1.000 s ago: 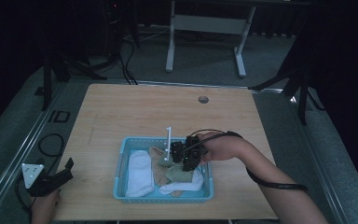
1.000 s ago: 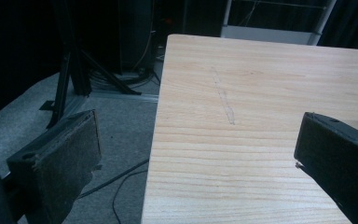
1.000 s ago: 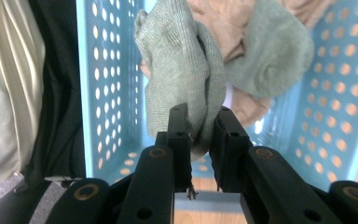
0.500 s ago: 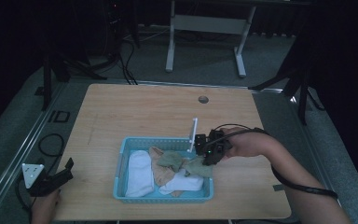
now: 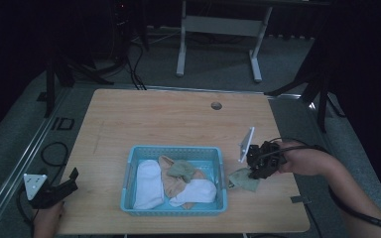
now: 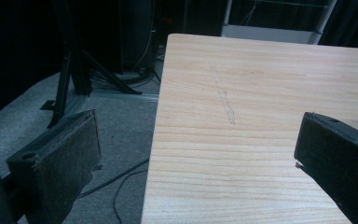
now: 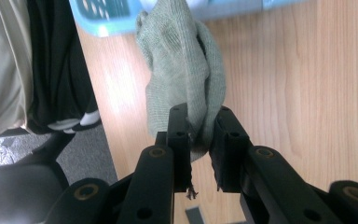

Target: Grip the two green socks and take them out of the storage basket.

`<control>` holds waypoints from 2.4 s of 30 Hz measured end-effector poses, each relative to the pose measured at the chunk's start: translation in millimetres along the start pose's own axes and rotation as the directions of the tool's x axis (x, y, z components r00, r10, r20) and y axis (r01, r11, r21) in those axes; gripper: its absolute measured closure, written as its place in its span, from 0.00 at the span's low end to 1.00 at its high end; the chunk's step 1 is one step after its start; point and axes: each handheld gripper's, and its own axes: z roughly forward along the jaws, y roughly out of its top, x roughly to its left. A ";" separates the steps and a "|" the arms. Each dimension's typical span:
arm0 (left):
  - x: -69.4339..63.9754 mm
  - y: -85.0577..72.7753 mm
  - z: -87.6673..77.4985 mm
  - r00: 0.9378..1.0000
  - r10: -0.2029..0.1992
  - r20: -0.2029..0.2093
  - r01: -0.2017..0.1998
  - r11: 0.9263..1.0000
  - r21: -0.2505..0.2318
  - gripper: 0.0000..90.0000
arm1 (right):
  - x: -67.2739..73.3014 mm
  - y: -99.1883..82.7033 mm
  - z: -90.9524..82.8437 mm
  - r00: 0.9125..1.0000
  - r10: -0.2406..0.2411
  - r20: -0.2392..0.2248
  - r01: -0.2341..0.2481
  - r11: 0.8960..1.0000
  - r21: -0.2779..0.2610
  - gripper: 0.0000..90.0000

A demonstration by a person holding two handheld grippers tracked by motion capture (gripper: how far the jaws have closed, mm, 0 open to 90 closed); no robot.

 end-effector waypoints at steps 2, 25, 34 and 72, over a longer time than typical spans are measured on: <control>-0.1 0.0 -0.1 1.000 0.001 -0.001 -0.001 1.000 0.000 0.01 | 0.4 -4.6 0.3 1.000 0.004 0.002 -0.004 1.000 -0.001 0.88; 0.0 0.0 -0.2 1.000 -0.001 -0.001 0.001 1.000 0.003 0.01 | -6.2 -50.6 82.0 0.992 0.072 -0.102 -0.071 0.997 0.019 0.87; -0.1 0.0 -0.2 1.000 -0.001 -0.003 0.001 1.000 0.003 0.01 | -12.3 -59.5 111.1 0.984 0.101 -0.144 -0.095 0.994 0.052 0.87; 0.6 0.1 0.1 1.000 -0.005 0.005 0.005 1.000 0.004 0.01 | -27.3 31.2 45.7 1.000 0.017 0.004 -0.017 1.000 0.009 0.61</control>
